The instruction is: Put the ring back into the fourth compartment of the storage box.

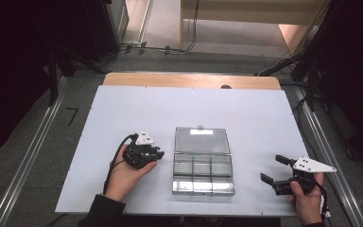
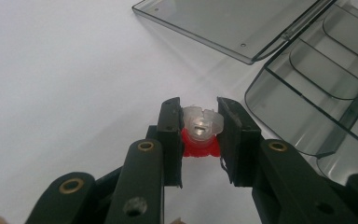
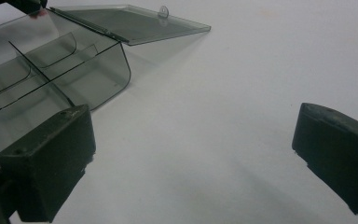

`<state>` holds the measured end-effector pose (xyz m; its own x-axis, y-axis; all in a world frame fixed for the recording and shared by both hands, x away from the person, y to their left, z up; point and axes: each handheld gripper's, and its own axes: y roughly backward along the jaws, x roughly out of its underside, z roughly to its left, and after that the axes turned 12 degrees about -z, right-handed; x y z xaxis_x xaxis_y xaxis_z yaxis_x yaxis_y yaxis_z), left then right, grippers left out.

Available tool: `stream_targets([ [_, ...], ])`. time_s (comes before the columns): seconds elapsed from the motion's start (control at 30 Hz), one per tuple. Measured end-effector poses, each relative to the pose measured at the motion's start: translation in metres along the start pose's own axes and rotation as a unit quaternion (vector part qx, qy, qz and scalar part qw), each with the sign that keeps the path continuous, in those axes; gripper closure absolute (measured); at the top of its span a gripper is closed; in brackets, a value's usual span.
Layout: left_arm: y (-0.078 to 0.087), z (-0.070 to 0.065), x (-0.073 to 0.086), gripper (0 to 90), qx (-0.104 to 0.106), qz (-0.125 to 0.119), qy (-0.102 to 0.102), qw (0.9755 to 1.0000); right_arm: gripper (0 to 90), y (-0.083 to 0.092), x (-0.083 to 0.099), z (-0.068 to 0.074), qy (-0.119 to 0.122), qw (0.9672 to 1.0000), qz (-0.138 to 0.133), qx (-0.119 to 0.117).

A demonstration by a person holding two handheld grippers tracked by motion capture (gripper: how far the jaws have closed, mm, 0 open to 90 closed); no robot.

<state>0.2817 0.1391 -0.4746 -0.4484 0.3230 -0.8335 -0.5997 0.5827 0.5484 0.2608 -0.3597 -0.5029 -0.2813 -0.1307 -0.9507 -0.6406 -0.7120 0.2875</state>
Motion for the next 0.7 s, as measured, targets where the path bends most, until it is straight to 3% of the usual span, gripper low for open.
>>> stream_targets([
  [0.7,0.011,-0.012,-0.013,71.4,0.018,-0.014,-0.009,0.9997,0.0,-0.001,0.0,0.001,0.001,1.0,0.004,0.001],
])
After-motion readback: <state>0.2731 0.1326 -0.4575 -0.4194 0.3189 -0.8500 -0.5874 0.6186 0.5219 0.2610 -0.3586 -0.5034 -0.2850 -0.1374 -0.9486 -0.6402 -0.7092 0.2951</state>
